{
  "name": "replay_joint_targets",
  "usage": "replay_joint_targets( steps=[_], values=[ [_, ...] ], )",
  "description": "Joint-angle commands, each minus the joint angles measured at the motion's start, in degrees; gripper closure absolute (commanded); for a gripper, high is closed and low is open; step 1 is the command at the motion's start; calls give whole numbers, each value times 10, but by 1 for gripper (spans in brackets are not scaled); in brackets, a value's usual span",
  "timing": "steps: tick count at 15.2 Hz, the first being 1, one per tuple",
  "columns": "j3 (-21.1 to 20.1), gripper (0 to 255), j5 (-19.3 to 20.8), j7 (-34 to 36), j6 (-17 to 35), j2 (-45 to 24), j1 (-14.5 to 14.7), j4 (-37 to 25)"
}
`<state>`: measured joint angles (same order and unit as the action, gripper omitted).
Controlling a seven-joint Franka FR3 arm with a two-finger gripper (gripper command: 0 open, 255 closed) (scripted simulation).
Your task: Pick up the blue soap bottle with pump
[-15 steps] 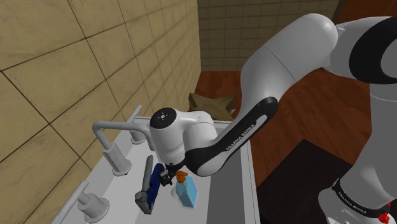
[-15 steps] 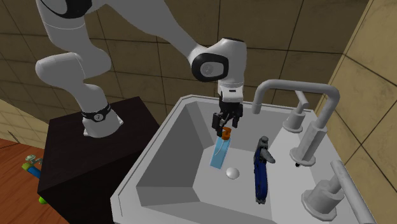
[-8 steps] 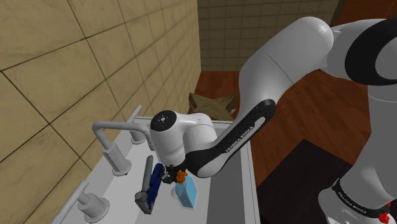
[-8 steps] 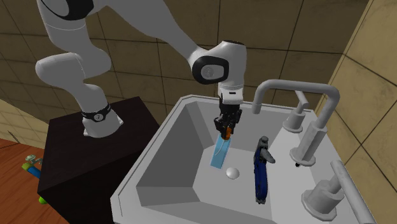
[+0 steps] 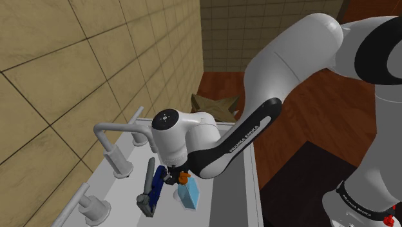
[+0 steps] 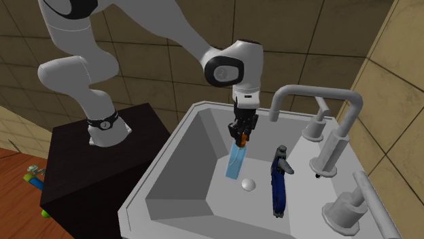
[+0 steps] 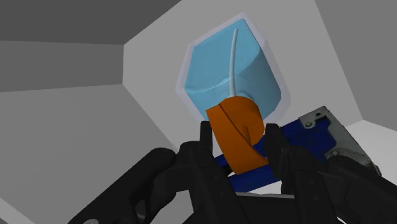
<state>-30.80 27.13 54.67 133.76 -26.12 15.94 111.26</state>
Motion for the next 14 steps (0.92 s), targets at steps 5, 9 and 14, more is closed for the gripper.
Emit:
replay_joint_targets(
  steps=[5,9,14],
  values=[
    [-15,255,-26,-20,-32,29,-11,-8],
    [-23,255,-42,-33,-54,48,-17,-16],
    [-29,255,-55,-42,-72,61,-21,-23]
  ],
)
